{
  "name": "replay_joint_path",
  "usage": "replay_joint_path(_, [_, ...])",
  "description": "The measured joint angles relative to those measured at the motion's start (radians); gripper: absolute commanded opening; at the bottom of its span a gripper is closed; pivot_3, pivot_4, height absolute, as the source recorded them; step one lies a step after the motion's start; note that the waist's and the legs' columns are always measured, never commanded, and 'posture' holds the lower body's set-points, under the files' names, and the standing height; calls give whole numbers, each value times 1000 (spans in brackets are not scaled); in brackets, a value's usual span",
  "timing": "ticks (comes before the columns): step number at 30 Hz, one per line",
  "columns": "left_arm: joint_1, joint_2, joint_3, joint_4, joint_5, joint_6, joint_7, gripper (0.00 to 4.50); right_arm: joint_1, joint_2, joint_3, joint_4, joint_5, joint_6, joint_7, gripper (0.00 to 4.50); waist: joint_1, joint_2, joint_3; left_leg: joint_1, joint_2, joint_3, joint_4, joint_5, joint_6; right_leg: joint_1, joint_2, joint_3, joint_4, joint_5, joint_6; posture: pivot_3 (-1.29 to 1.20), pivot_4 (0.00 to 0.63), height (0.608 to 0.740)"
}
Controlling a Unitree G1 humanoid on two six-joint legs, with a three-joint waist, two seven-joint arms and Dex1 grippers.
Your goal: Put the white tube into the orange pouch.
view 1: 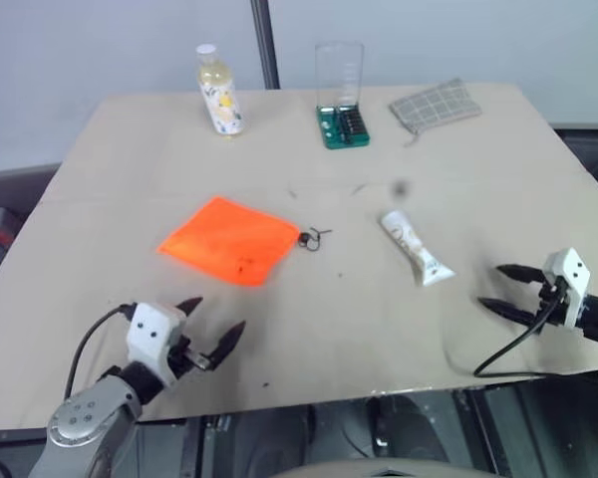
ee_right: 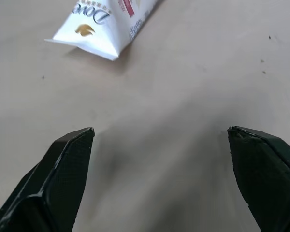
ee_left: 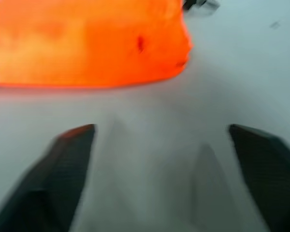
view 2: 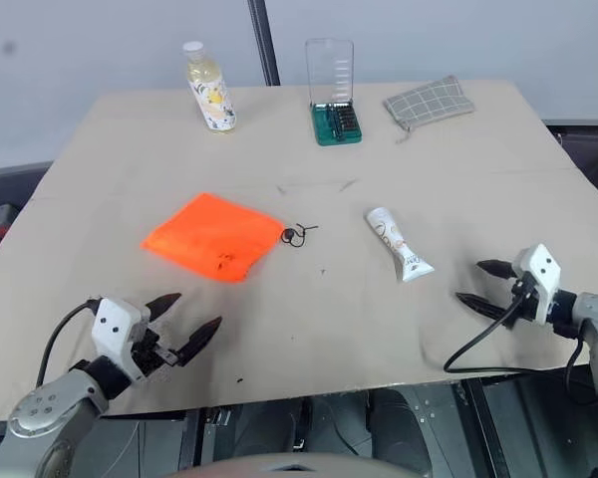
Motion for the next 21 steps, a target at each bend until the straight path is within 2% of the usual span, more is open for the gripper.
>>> replay_joint_path(3, [-24,2,-4,-19,-7,16,2,4471,0,0,0,-16,0,5,-13,4500,0,0,0,0,0,0,0,0,0,0,0,0,0,0,0,0,150,740])
replay_joint_path(6, [-112,2,-49,-38,21,42,46,4471,-20,11,5,-39,-19,13,-69,4500,1,0,0,0,0,0,1,0,0,0,0,0,0,0,0,0,150,740])
replay_joint_path(9, [-199,9,-110,-44,99,55,99,4471,-31,16,13,-103,-11,59,-94,4500,1,0,0,0,-1,-1,1,0,0,0,1,0,1,2,-2,0,150,740])
replay_joint_path(13, [-307,31,-231,-15,246,51,143,4471,-25,37,16,-264,100,179,-70,4500,0,1,0,0,-1,-1,0,0,0,0,1,0,1,3,-2,0,150,740])
replay_joint_path(18, [-390,21,-369,53,393,59,195,4471,-8,42,48,-481,190,263,-55,4500,1,0,1,-1,-1,-1,0,0,0,0,1,-1,0,4,1,0,150,740])
replay_joint_path(21, [-405,20,-403,73,441,61,210,4471,-8,46,57,-531,203,272,-59,4500,2,0,1,-1,-1,-2,0,0,0,0,1,-1,0,3,3,0,150,740])
